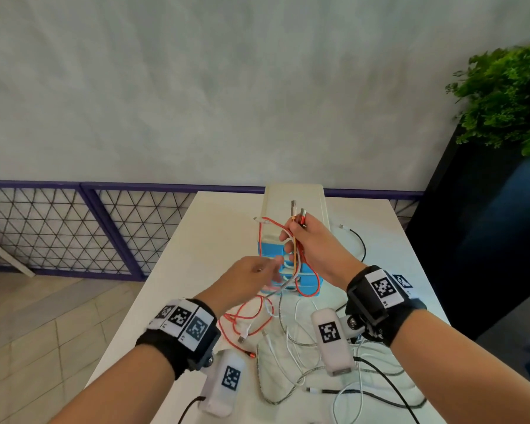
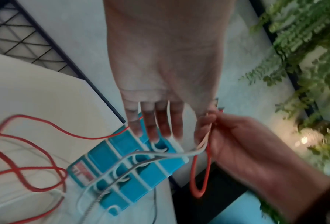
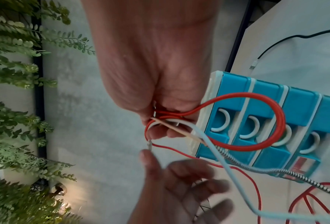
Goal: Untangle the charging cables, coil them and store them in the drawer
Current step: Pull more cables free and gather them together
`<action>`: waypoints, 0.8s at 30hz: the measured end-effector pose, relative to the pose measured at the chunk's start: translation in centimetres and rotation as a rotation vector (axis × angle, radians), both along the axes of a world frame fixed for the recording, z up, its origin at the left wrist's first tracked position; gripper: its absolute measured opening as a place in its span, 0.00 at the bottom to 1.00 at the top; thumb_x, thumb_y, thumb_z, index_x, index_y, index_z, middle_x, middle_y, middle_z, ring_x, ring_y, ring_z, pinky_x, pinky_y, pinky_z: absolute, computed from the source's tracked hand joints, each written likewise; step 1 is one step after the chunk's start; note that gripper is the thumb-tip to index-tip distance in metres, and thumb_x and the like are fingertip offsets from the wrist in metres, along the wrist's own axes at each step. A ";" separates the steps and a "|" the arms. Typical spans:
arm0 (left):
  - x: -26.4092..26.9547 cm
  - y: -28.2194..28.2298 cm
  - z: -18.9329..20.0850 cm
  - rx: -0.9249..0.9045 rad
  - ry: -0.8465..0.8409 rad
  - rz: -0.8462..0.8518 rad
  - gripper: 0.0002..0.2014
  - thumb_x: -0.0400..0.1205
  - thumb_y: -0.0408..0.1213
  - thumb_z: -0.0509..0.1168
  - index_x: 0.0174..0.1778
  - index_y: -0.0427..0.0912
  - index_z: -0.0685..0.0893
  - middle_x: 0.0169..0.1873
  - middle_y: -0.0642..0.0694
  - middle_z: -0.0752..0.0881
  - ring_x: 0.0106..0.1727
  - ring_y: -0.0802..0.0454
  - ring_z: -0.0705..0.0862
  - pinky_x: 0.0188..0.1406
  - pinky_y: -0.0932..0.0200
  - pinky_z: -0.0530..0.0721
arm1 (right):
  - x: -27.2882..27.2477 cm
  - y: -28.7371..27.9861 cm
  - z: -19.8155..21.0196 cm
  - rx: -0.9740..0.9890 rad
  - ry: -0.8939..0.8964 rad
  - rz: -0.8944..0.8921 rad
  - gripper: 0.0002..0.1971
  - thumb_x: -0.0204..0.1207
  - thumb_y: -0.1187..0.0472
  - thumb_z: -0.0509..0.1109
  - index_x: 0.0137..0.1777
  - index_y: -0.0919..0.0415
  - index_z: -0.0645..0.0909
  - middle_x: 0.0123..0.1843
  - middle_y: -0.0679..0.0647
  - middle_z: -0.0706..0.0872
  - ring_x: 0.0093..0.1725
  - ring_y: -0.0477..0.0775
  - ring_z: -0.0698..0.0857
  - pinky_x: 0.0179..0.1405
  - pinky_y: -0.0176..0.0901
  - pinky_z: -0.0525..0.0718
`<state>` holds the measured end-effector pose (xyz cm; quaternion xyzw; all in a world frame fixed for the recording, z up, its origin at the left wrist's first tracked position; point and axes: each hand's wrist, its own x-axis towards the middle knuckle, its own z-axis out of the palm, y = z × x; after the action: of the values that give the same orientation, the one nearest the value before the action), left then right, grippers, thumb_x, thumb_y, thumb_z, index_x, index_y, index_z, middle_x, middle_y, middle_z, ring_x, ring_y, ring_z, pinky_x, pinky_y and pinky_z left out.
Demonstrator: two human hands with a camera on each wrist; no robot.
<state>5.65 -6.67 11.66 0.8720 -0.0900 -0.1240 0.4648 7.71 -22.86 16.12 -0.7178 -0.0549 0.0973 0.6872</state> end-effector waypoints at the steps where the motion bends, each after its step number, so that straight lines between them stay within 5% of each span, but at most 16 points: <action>1: 0.2 -0.2 0.8 -0.134 0.003 0.103 0.23 0.83 0.59 0.55 0.42 0.43 0.84 0.37 0.46 0.87 0.38 0.53 0.84 0.43 0.56 0.82 | 0.0 -0.1 -0.1 -0.013 -0.006 0.009 0.07 0.88 0.62 0.54 0.51 0.61 0.72 0.42 0.54 0.84 0.31 0.47 0.80 0.34 0.44 0.79; 5: 1.0 -0.4 3.8 -0.567 -0.026 0.442 0.10 0.85 0.40 0.61 0.54 0.38 0.78 0.44 0.39 0.88 0.42 0.47 0.88 0.45 0.55 0.88 | -0.4 0.0 -0.2 -0.107 -0.004 0.076 0.08 0.88 0.62 0.54 0.50 0.60 0.74 0.40 0.54 0.88 0.31 0.48 0.84 0.35 0.43 0.81; 8: 1.5 -0.2 4.5 -0.645 -0.044 0.496 0.05 0.83 0.31 0.64 0.53 0.37 0.81 0.42 0.38 0.89 0.41 0.48 0.89 0.47 0.54 0.89 | -0.8 0.6 -0.1 -0.135 0.025 0.104 0.08 0.88 0.61 0.54 0.50 0.60 0.73 0.44 0.57 0.91 0.40 0.53 0.91 0.41 0.44 0.87; 11: 1.6 0.1 4.7 -0.563 -0.057 0.462 0.05 0.82 0.31 0.66 0.51 0.36 0.83 0.41 0.39 0.91 0.42 0.49 0.91 0.42 0.59 0.90 | -0.6 0.6 0.0 -0.123 0.029 0.042 0.07 0.88 0.61 0.54 0.50 0.60 0.71 0.51 0.61 0.90 0.48 0.53 0.92 0.49 0.50 0.89; 14: 1.4 0.7 4.4 -0.498 0.036 0.360 0.07 0.79 0.30 0.69 0.51 0.34 0.82 0.44 0.36 0.90 0.43 0.49 0.91 0.40 0.63 0.89 | -0.2 0.0 0.3 -0.076 0.027 -0.034 0.06 0.87 0.63 0.55 0.51 0.63 0.70 0.48 0.58 0.90 0.40 0.47 0.91 0.51 0.54 0.88; 17: 0.9 1.5 4.2 -0.478 0.108 0.268 0.06 0.76 0.27 0.72 0.46 0.35 0.82 0.43 0.33 0.89 0.41 0.47 0.91 0.35 0.66 0.87 | 0.3 -0.5 0.2 -0.047 0.011 -0.075 0.06 0.88 0.63 0.54 0.53 0.63 0.70 0.58 0.62 0.88 0.51 0.52 0.89 0.58 0.52 0.84; 20: 0.8 2.3 4.0 -0.236 0.049 0.185 0.06 0.76 0.24 0.71 0.41 0.37 0.82 0.36 0.39 0.86 0.33 0.49 0.90 0.28 0.65 0.86 | 0.8 -0.8 0.3 0.005 -0.026 -0.085 0.06 0.87 0.62 0.55 0.54 0.59 0.74 0.64 0.56 0.86 0.62 0.50 0.86 0.69 0.53 0.79; 24: 0.6 2.3 4.3 0.161 -0.099 -0.017 0.07 0.80 0.30 0.67 0.40 0.47 0.82 0.36 0.52 0.84 0.29 0.56 0.82 0.27 0.67 0.79 | 0.7 -0.7 1.0 0.086 -0.014 0.010 0.08 0.88 0.62 0.55 0.52 0.57 0.76 0.59 0.53 0.89 0.56 0.46 0.89 0.62 0.48 0.81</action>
<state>6.22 -4.34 16.00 0.9108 -0.1099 -0.0915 0.3872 8.43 -23.58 17.15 -0.6878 -0.0674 0.0934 0.7167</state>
